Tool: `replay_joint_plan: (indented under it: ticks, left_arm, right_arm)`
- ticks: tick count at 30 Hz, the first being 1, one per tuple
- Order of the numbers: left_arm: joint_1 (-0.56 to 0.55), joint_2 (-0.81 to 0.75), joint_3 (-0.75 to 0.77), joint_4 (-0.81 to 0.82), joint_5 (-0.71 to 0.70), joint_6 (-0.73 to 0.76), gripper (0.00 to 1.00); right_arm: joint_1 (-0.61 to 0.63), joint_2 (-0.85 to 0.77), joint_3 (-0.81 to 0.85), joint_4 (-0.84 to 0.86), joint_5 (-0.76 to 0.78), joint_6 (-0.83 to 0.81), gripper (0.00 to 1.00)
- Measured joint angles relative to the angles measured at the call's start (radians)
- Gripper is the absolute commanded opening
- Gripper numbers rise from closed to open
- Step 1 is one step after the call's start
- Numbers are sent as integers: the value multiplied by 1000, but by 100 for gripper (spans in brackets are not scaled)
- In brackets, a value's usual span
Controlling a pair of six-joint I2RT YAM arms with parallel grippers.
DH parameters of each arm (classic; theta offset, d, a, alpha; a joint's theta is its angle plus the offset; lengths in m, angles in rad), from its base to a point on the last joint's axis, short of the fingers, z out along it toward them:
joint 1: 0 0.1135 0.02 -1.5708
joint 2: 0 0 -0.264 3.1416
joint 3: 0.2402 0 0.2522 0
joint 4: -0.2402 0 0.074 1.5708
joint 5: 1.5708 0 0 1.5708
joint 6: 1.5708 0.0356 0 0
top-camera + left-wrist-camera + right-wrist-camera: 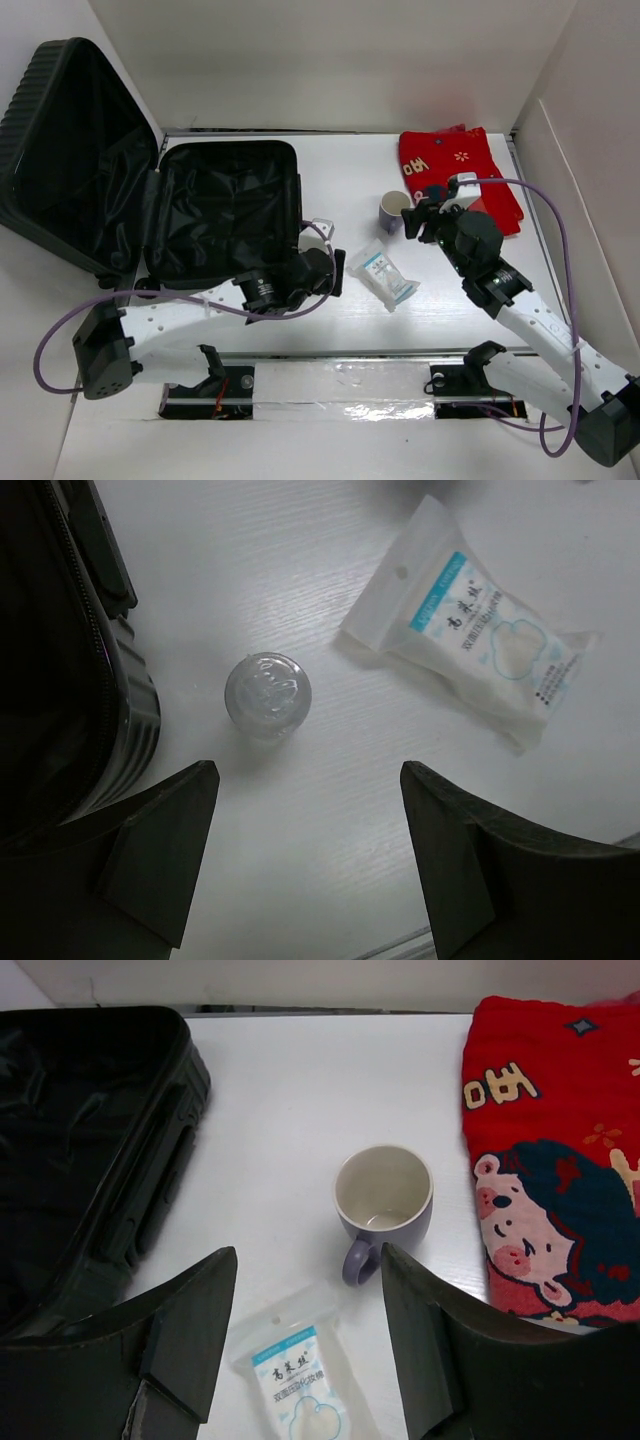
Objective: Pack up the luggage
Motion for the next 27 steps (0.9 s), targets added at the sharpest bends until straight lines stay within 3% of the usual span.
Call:
replay_joint_plan:
  ticks: [11,17,21,27]
  left_arm:
    - [75,170,0,96,-11,55,68]
    - [93,254,0,135,-21,76,60]
    - [97,274,0,156,-28,84,39]
    - [98,274,0,191,-51,89,20]
  right_arm:
    - [2,7,0,3,-24,-2,62]
    - [12,13,0,5,-28,-2,62]
    - [12,14,0,6,-31,-2,62]
    - [12,19,0,7,-37,-2,61]
